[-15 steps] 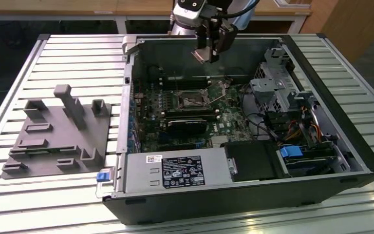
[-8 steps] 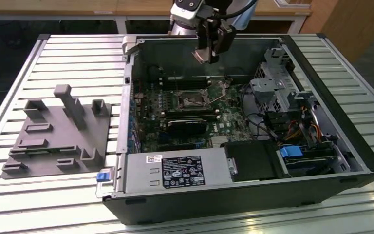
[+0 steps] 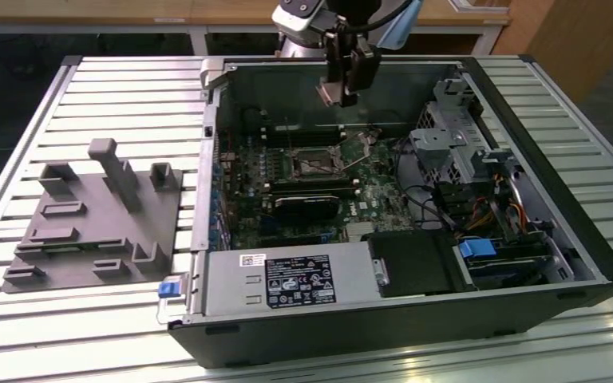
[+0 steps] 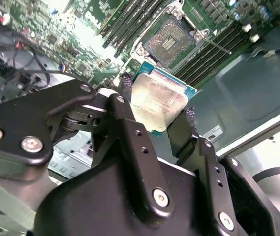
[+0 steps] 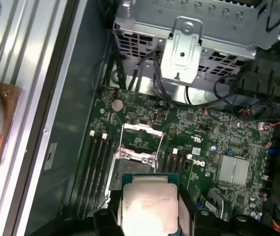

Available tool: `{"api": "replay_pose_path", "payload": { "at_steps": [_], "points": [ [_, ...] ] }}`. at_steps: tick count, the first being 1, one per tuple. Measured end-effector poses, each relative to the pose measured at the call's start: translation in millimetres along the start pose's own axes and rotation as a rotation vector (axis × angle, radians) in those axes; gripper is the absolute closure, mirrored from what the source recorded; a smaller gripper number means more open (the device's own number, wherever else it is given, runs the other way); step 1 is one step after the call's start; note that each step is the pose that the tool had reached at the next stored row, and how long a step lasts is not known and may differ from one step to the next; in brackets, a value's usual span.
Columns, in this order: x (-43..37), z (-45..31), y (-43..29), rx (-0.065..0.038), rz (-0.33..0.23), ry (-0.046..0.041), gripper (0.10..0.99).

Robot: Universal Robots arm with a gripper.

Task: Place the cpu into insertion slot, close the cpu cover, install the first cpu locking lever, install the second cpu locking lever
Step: 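Place the cpu into insertion slot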

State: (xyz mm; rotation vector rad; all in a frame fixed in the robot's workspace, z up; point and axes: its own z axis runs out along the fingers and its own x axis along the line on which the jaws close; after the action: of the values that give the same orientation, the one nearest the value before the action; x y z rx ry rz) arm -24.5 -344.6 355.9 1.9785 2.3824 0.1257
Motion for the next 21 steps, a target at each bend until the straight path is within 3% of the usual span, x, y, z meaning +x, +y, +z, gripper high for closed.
{"api": "replay_pose_path", "payload": {
  "at_steps": [9, 21],
  "points": [
    [0.0, 4.9, -0.4, -0.003, 0.153, -0.0136, 0.549],
    [1.9, 18.3, -1.3, -0.004, 0.264, -0.0248, 0.549]
  ]
}}
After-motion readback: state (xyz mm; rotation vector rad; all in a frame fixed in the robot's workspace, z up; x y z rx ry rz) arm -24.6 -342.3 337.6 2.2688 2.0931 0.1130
